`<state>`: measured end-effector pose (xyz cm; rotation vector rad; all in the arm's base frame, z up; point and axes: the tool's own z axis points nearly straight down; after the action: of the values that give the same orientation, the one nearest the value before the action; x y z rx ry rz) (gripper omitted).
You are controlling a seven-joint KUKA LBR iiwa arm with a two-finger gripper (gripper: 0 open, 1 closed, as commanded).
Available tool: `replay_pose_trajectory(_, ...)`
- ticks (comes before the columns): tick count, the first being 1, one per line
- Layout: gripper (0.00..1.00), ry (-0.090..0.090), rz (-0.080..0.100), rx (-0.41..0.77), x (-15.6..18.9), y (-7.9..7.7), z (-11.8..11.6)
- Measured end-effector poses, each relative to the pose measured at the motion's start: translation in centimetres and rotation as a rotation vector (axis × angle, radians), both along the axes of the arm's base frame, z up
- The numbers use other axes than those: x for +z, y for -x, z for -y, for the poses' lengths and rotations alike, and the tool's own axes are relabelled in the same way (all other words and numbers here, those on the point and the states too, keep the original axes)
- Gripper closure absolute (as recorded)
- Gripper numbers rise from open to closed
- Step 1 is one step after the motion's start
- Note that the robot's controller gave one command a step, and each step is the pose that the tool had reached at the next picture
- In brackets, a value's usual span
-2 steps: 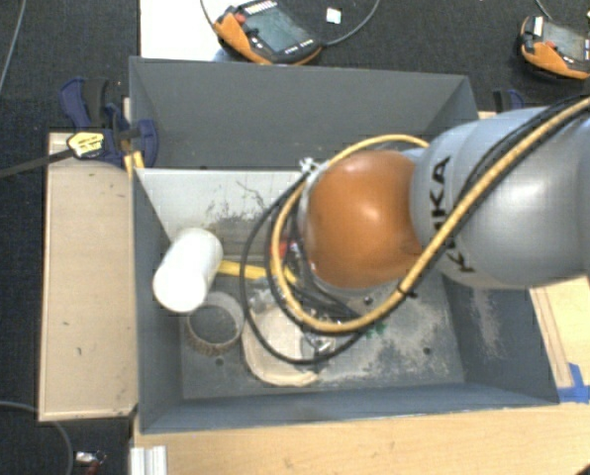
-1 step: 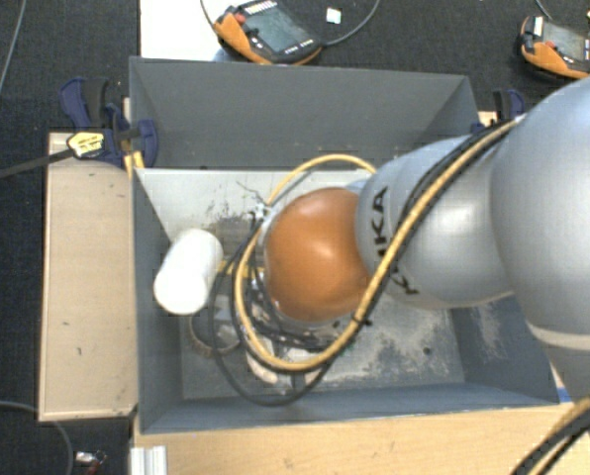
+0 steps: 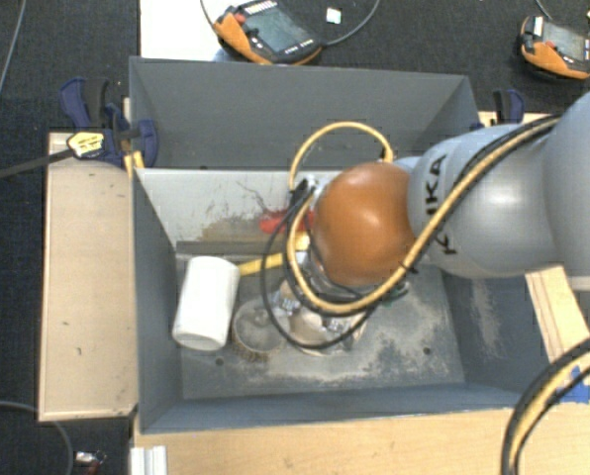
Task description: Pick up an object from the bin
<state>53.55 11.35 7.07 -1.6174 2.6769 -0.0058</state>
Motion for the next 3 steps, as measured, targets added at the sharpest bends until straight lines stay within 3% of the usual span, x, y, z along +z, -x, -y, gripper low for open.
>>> replay_pose_trajectory(1, 1.00, -0.002, -0.004, 0.331, 0.06, -0.39, -1.92)
replay_pose_trajectory(3, 1.00, -0.004, -0.003, 0.326, 0.88, -0.34, -1.96)
